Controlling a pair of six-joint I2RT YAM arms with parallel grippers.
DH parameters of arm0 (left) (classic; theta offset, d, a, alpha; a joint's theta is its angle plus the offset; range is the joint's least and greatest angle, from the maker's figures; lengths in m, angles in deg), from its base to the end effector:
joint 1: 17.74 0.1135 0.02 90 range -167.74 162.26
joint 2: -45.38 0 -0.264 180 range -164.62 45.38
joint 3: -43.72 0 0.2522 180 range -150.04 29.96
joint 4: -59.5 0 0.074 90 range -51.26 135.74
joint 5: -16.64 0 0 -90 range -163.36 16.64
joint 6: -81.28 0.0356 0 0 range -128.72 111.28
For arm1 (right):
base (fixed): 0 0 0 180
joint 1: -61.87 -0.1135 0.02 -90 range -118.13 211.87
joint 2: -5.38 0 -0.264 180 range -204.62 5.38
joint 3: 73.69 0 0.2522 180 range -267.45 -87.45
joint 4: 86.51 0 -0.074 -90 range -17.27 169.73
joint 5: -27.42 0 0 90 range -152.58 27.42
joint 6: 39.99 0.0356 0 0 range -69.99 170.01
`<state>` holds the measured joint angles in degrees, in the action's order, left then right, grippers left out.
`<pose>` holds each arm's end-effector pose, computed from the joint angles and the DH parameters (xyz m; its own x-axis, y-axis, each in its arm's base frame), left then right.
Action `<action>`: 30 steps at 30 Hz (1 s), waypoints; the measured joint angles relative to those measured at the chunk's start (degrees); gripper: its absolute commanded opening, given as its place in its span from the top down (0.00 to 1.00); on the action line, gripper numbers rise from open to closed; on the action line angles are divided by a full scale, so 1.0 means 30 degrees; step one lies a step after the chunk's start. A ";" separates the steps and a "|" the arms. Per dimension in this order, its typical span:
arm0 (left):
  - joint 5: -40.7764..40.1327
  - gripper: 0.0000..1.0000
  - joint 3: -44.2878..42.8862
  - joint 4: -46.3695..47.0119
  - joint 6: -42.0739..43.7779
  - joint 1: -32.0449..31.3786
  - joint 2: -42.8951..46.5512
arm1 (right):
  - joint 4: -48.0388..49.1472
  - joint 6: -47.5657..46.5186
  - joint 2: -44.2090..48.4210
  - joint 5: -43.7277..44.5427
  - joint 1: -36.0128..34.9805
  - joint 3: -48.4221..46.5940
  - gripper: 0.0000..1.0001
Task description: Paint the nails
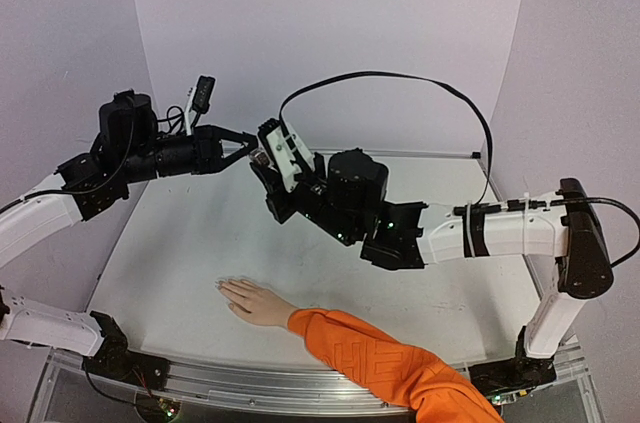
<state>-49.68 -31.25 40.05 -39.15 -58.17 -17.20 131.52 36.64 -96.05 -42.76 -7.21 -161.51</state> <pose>0.1814 -0.1734 0.3889 -0.5351 -0.1534 -0.8307 0.7263 0.4186 -0.5452 0.1596 0.3836 0.3574 0.3213 0.2313 -0.9183 -0.7135 0.6967 -0.0742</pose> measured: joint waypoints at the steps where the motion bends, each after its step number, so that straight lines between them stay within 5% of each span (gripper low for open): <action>1: 0.0160 1.00 -0.0080 -0.0044 0.0248 0.0036 -0.0058 | 0.0007 0.0102 0.0000 -0.0168 0.0058 0.0000 1.00; 5: 0.2171 1.00 -0.0641 -0.0058 0.1829 0.0444 -0.0583 | -0.0182 0.1231 0.0678 -0.3577 0.1144 0.0510 1.00; 9: 0.6040 1.00 -0.1494 0.0554 0.3971 0.0721 -0.1202 | -0.0532 0.4473 0.1989 -1.5249 0.3942 0.0962 1.00; 14: 1.0353 0.96 -0.2047 0.0911 0.6193 0.0386 -0.1778 | -0.0525 0.7548 0.2361 -2.2389 0.5355 0.0925 1.00; 18: 1.0921 0.33 -0.2062 0.0896 0.6623 0.0095 -0.1800 | -0.0583 0.8153 0.2849 -2.2972 0.5435 0.1450 1.00; 21: 1.1081 0.07 -0.2055 0.0583 0.5588 -0.0051 -0.1574 | -0.1064 0.6739 0.3832 -2.2454 0.5486 0.2404 1.00; 26: 0.8786 0.01 -0.1523 0.0415 0.3869 -0.0007 -0.0510 | -0.1494 0.4765 0.4969 -1.8994 0.5515 0.3366 1.00; 30: 0.5508 0.10 -0.0976 0.0408 0.1880 -0.0007 0.0160 | -0.1406 0.3745 0.4991 -1.5482 0.5085 0.3898 1.00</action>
<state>-33.16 -34.18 41.27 -33.52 -58.19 -16.72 127.30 47.88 -81.08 -89.21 8.05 -149.82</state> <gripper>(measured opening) 0.971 0.218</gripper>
